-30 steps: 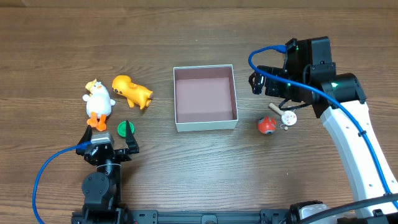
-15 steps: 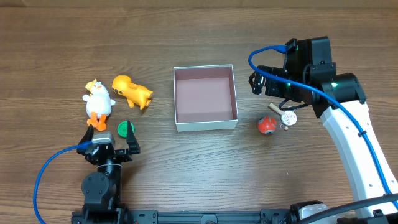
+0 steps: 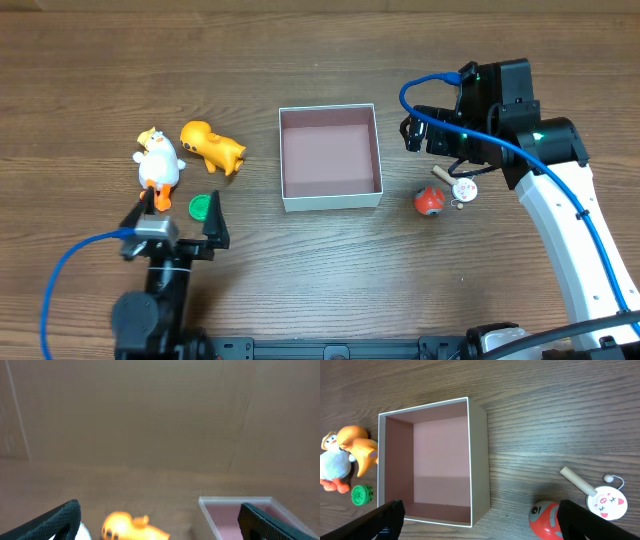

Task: Pack container
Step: 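Move the left gripper over the orange dinosaur and grasp it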

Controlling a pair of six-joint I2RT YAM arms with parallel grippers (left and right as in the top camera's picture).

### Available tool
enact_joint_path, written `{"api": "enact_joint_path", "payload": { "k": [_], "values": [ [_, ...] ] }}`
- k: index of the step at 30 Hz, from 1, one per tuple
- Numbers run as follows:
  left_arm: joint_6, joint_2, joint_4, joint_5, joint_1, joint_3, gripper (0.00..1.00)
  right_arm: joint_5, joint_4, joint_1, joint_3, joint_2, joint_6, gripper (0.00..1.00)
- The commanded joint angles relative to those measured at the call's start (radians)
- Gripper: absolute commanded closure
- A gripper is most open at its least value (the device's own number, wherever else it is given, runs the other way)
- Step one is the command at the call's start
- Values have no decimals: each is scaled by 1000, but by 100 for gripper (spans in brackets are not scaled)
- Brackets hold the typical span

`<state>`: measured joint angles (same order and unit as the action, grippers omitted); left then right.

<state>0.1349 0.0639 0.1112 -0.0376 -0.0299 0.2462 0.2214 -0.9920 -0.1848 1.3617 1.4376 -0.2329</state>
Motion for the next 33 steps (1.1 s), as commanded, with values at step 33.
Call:
{"api": "enact_joint_path", "payload": {
  "k": [33],
  "values": [
    [476,1463,1011,-3,10,1392,0,5,2,-6,26,-1,-4,0]
  ]
}}
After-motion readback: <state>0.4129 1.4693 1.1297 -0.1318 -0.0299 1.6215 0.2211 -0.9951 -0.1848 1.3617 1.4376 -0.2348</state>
